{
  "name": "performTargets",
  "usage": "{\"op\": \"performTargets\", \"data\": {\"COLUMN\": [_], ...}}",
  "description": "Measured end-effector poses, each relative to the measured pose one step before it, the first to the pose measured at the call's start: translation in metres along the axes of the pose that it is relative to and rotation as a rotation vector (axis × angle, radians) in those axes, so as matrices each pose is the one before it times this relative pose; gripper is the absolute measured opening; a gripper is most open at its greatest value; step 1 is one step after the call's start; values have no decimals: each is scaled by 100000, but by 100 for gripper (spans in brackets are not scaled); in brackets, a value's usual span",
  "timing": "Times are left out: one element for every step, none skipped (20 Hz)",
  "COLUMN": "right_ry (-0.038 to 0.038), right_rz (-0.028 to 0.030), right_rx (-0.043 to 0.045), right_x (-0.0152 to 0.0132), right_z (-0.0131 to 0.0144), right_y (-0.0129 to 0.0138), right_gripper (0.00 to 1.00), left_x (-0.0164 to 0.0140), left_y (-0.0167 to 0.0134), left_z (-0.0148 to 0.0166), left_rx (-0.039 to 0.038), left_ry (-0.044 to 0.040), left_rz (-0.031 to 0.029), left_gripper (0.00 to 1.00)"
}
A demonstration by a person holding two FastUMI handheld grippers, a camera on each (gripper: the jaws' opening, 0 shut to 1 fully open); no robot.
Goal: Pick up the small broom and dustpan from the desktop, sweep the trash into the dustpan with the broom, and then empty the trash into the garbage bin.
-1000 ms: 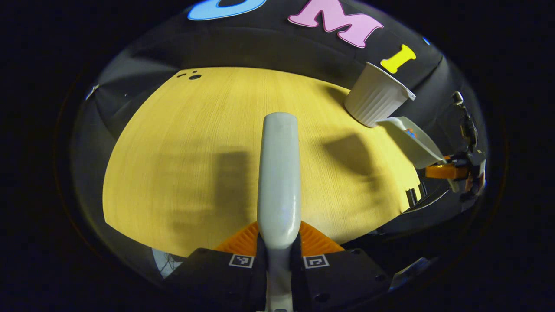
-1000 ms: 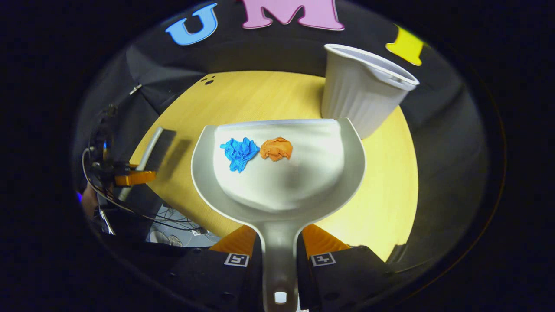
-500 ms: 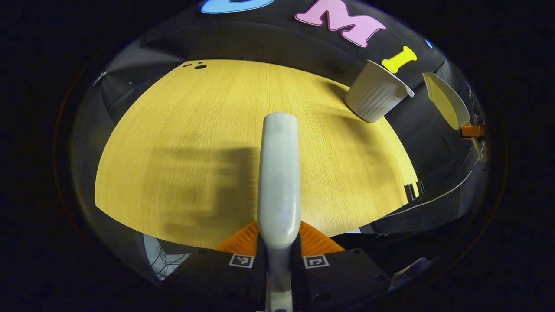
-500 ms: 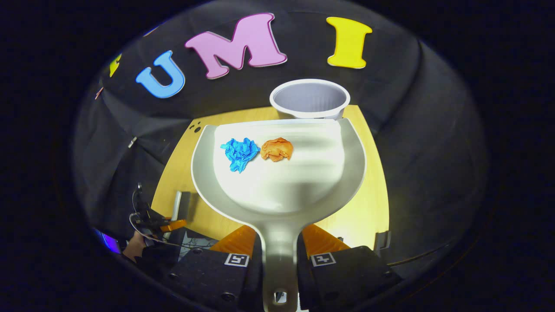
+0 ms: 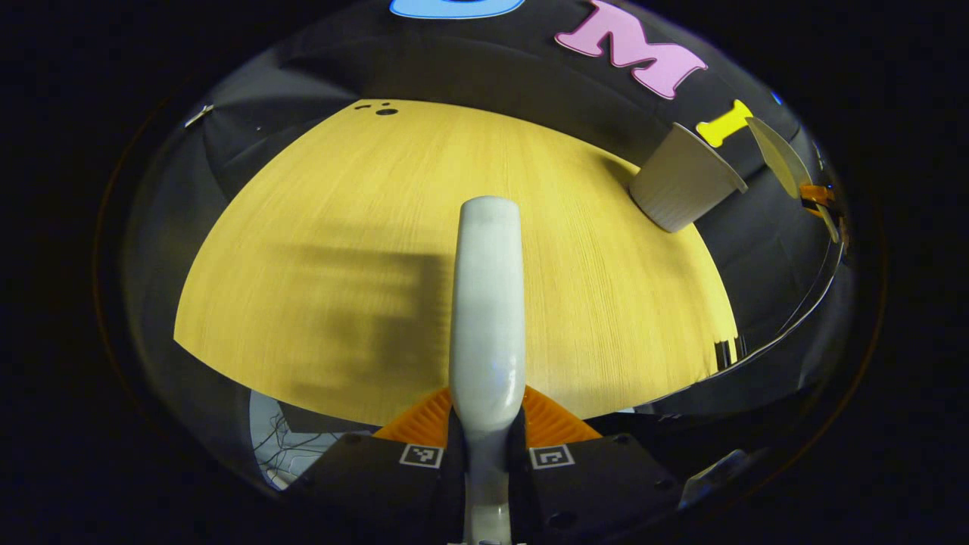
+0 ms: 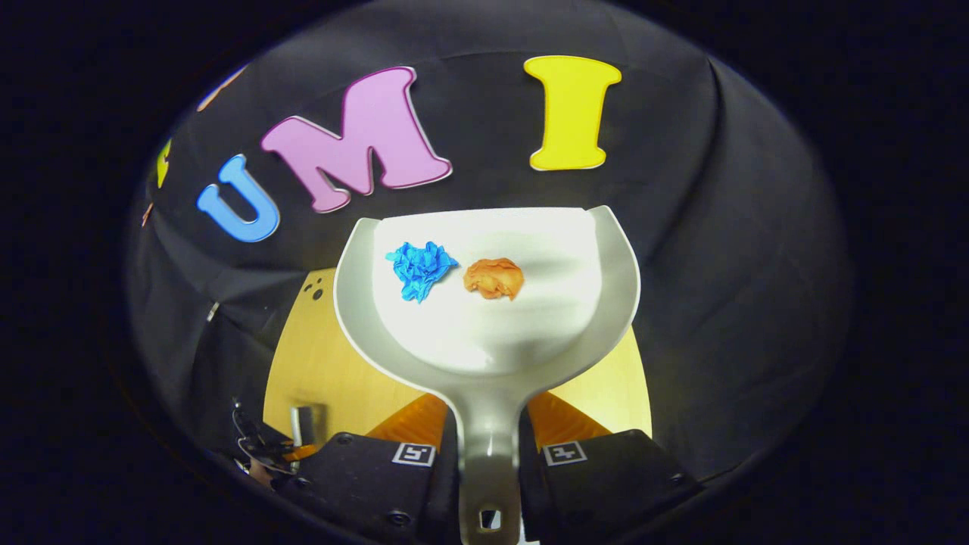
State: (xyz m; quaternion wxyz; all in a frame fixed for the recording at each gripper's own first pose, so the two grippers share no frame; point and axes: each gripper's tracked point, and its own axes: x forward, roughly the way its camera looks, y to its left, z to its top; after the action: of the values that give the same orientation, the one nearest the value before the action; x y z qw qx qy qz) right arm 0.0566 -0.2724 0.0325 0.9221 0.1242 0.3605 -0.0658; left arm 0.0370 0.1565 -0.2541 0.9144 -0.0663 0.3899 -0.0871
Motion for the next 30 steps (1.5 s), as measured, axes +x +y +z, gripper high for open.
{"op": "performTargets", "data": {"right_ry": [-822, -625, -845, -938, -420, -659, -507, -578, -843, -677, -649, -476, -687, -1065, -1657, -1450, -1245, -1479, -1241, -730, -2, 178, 1, 47, -136, -501, -270, -139, -550, -154], "right_rz": [-1906, -2122, -3136, -3586, -3449, -2745, -2756, -2610, -2409, -1751, -2229, -3103, -4061, -4241, -4544, -4087, -4111, -3700, -2937, -2376, -2351, -1870, -1428, -599, -632, -839, -1737, -1700, -1545, -1520], "right_rx": [-143, -403, -1670, -2177, -3209, -3589, -3701, -3360, -2606, -1895, -2278, -3100, -3956, -4899, -6431, -6278, -6451, -6297, -5702, -5049, -4412, -3368, -2246, -1638, -1384, -1686, -2293, -2852, -2840, -3251], "right_x": [1355, 1426, 1414, 1131, 1205, 884, 895, 481, 626, 515, 603, 144, 408, 738, 358, 257, 329, 259, 490, 56, -15, 59, -233, -447, -214, 134, 31, -71, -46, -10], "right_z": [838, 831, 846, 450, 586, 253, 276, 1, 205, 183, 282, 21, -1, 246, -1, 19, -4, 42, -50, -129, 328, 352, 332, 233, 200, 149, -79, 46, 216, 74], "right_y": [-467, -435, -622, -574, -498, -53, -51, -68, -68, -15, -80, -423, -417, -223, -380, -275, -264, -222, -285, -207, -167, -132, -172, -99, -174, -98, -143, -73, -66, -151], "right_gripper": [36, 41, 36, 36, 36, 37, 36, 36, 36, 36, 36, 41, 37, 37, 36, 36, 36, 36, 37, 37, 36, 37, 36, 37, 32, 34, 37, 36, 36, 36], "left_x": [-265, -115, -173, -70, -180, -105, -56, 23, 19, 39, 80, 109, 40, 33, 46, 161, 77, 7, 29, 20, -31, -2, -118, -3, -54, -3, -69, 76, -10, 42], "left_y": [343, 280, 394, 400, 199, 120, 152, 21, 162, 183, 136, 37, 44, 80, 149, 102, 54, 0, 123, 124, 124, 34, 38, -72, -78, -13, 12, -23, 15, -80], "left_z": [304, 170, 322, 315, 318, 378, 336, 215, 169, 73, 109, 37, -17, -113, -85, -73, -75, -113, 1, -57, 106, 119, 159, -49, 0, 107, 60, -164, -42, -60], "left_rx": [-1871, -1374, -802, -424, -344, -402, -391, -301, -317, -373, -490, -562, -679, -695, -691, -693, -653, -471, -269, -73, 137, 287, 368, 194, -598, -919, -692, -165, 183, 422], "left_ry": [-19, -12, 22, -212, -335, -438, -441, -172, -58, 52, -47, 8, 146, 346, 428, 501, 509, 547, 415, 472, 296, 168, 52, 281, 768, 208, 198, 215, 288, 492], "left_rz": [750, 1062, 1307, 1324, 833, 484, 219, 237, 333, 254, 154, 125, 40, -44, -15, -86, -200, -124, 111, 154, 160, 127, 52, -122, -770, -1008, -751, -275, 95, -38], "left_gripper": [26, 26, 26, 26, 26, 27, 26, 27, 27, 27, 27, 27, 27, 27, 27, 27, 27, 27, 27, 27, 27, 27, 27, 26, 27, 27, 27, 27, 26, 27]}}
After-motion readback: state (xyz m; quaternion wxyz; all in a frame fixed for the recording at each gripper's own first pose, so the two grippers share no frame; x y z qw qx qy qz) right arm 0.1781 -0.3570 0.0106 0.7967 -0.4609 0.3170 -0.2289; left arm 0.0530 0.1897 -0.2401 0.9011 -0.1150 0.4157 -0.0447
